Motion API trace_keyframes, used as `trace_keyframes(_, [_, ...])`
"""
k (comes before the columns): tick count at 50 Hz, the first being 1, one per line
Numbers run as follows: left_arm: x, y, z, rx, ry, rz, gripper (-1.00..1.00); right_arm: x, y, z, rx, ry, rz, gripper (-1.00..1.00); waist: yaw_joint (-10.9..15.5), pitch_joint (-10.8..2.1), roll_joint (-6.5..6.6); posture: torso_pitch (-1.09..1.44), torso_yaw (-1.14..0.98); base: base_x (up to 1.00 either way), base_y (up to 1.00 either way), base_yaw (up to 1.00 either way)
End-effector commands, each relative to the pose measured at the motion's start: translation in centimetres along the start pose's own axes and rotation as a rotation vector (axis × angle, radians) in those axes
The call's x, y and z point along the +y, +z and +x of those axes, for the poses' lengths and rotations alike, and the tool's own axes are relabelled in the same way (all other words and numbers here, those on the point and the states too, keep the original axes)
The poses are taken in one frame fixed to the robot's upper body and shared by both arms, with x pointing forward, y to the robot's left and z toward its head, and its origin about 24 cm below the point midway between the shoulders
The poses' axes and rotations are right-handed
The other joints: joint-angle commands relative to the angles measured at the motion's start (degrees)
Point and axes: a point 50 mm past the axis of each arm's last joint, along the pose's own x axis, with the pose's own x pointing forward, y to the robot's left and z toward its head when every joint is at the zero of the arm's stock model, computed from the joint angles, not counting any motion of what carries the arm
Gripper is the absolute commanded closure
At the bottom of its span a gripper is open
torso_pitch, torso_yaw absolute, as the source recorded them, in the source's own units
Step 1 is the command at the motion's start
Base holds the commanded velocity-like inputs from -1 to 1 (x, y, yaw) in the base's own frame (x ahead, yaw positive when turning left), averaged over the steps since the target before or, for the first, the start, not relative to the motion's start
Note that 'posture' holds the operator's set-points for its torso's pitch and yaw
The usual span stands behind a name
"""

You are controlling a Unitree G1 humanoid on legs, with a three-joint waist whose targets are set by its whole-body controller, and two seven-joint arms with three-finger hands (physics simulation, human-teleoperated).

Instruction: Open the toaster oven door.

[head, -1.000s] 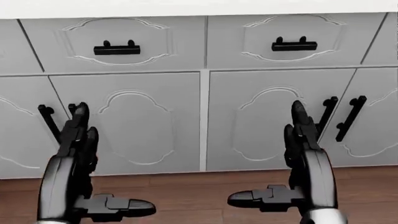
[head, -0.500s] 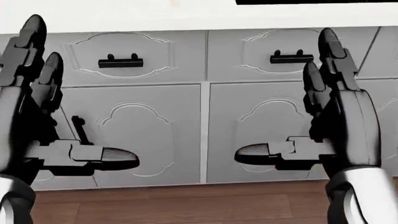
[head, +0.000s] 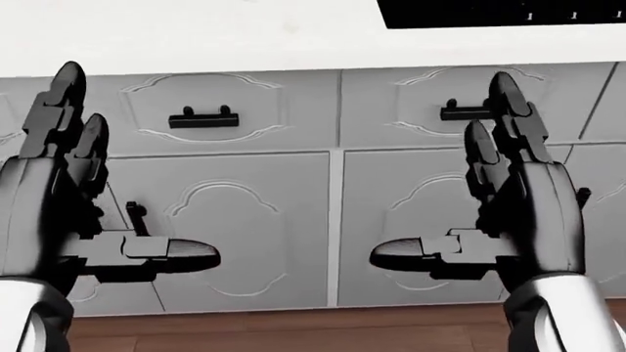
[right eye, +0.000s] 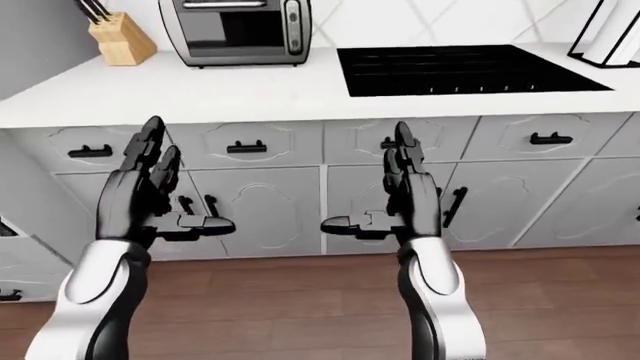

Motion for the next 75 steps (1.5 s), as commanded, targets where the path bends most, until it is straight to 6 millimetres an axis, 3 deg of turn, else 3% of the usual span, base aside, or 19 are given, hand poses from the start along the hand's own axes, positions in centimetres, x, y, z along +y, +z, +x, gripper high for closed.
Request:
trace_keyframes(1, [-0.5,1.4,-0.1,-0.091,-0.028,-0.007,-1.00,-0.1,2.1,-0.1,-0.118,-0.004,-0.009,-1.00,-0.1,-0.74,-0.26,0.00,0.00,0.31,0.00,0.00])
trace_keyframes(5, [-0.4,1.6,-0.1,-0.092,-0.027,-0.005,-1.00,0.0,2.2,-0.2,-0.120,0.002,-0.009,-1.00,0.5,-0.45,-2.88,0.00,0.00,0.31,0.00,0.00])
trace_keyframes(8, [-0.4,1.6,0.0,-0.092,-0.024,-0.010,-1.00,0.0,2.1,-0.1,-0.121,0.003,-0.005,-1.00,0.6,-1.64,-7.26,0.00,0.00,0.31,0.00,0.00])
trace_keyframes(18, [-0.5,1.5,0.0,-0.088,-0.029,-0.018,-1.00,-0.1,2.0,-0.1,-0.127,0.014,0.013,-1.00,-1.3,0.19,-2.95,0.00,0.00,0.31,0.00,0.00])
trace_keyframes(22, [-0.6,1.2,0.0,-0.086,-0.031,-0.021,-1.00,0.0,1.7,-0.2,-0.124,0.017,0.017,-1.00,-1.4,-1.97,3.11,0.00,0.00,0.31,0.00,0.00])
trace_keyframes(23, [-0.6,1.1,0.0,-0.085,-0.031,-0.021,-1.00,0.0,1.8,-0.3,-0.123,0.018,0.017,-1.00,-0.8,-0.61,0.10,0.00,0.00,0.31,0.00,0.00])
trace_keyframes(24, [-0.6,1.1,0.0,-0.085,-0.030,-0.022,-1.00,0.0,1.7,-0.3,-0.123,0.019,0.018,-1.00,-1.1,-0.47,1.31,0.00,0.00,0.31,0.00,0.00])
trace_keyframes(28, [-0.5,1.1,0.0,-0.087,-0.029,-0.023,-1.00,0.0,1.4,-0.3,-0.116,0.014,0.018,-1.00,-0.1,-1.08,-0.10,0.00,0.00,0.31,0.00,0.00])
trace_keyframes(33, [-0.5,1.1,-0.1,-0.085,-0.028,-0.024,-1.00,0.2,1.5,-0.5,-0.123,0.028,0.033,-1.00,0.6,-0.33,-3.64,0.00,0.00,0.29,0.00,0.00])
trace_keyframes(35, [-0.5,1.0,-0.1,-0.085,-0.027,-0.025,-1.00,0.2,1.6,-0.6,-0.125,0.030,0.038,-1.00,0.5,-2.15,-6.56,0.00,0.00,0.14,0.00,0.00])
trace_keyframes(36, [-0.5,1.0,0.0,-0.085,-0.027,-0.025,-1.00,0.2,1.6,-0.6,-0.126,0.031,0.042,-1.00,0.4,-2.81,-6.21,0.00,0.00,0.09,0.00,0.00])
trace_keyframes(38, [-0.5,1.0,0.0,-0.085,-0.028,-0.024,-1.00,0.2,1.6,-0.6,-0.126,0.031,0.045,-1.00,0.1,-0.57,-6.40,0.00,0.00,0.04,0.00,0.00])
trace_keyframes(48, [-0.4,1.0,0.0,-0.083,-0.027,-0.026,-1.00,0.3,1.5,-0.6,-0.121,0.037,0.080,-1.00,0.0,-1.65,-3.79,0.00,0.00,0.00,0.17,0.03])
trace_keyframes(51, [-0.4,1.1,0.0,-0.083,-0.028,-0.025,-1.00,0.3,1.4,-0.6,-0.120,0.036,0.082,-1.00,-1.0,-2.40,2.64,0.00,0.00,0.00,0.00,0.27])
trace_keyframes(52, [-0.4,1.1,0.0,-0.083,-0.028,-0.025,-1.00,0.3,1.5,-0.6,-0.120,0.037,0.082,-1.00,-0.2,-2.01,0.40,0.00,0.00,0.00,0.00,0.27])
trace_keyframes(53, [-0.5,1.1,0.0,-0.082,-0.029,-0.025,-1.00,0.3,1.5,-0.6,-0.121,0.037,0.081,-1.00,-0.4,-2.08,1.30,0.00,0.00,0.00,0.00,0.28])
trace_keyframes(62, [-0.5,0.9,0.1,-0.080,-0.030,-0.026,-1.00,0.3,1.4,-0.6,-0.117,0.034,0.080,-1.00,-0.1,-1.47,-3.74,0.00,0.00,0.00,0.00,0.28])
trace_keyframes(65, [-0.6,0.8,0.1,-0.078,-0.031,-0.026,-1.00,0.3,1.1,-0.5,-0.114,0.032,0.078,-1.00,-0.3,-2.06,-7.75,0.00,0.00,0.00,0.00,0.28])
trace_keyframes(75, [-0.6,0.8,0.3,-0.078,-0.033,-0.025,-1.00,0.1,1.0,-0.5,-0.118,0.027,0.079,-1.00,-1.3,-1.07,-3.79,0.00,0.00,0.00,0.00,0.16])
